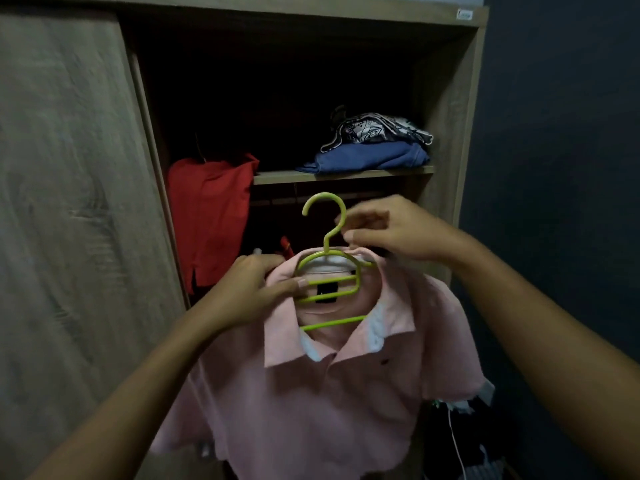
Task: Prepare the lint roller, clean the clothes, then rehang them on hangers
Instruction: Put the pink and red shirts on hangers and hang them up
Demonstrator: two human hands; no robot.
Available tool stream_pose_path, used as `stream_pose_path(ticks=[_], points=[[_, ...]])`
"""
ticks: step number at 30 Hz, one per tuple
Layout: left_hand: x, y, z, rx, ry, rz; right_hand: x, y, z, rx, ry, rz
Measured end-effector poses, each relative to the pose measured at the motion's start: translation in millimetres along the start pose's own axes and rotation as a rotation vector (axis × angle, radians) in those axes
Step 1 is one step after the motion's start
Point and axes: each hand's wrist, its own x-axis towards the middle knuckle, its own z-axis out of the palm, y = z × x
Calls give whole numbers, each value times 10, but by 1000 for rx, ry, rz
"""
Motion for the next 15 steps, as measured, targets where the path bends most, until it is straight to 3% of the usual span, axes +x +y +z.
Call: stream_pose_path(ticks=[3,5,10,15], points=[[17,-62,11,-63,21,-42,-130,236,-203,-268,-227,114],[45,-75,15,-100,6,-50,-211,354,-276,-282,-310,189],[181,-83,83,-86,-58,-119,-256,431,-349,-231,-396,248],[299,-202,368,-134,-9,-208,-245,514,-316,-314,-377,302]])
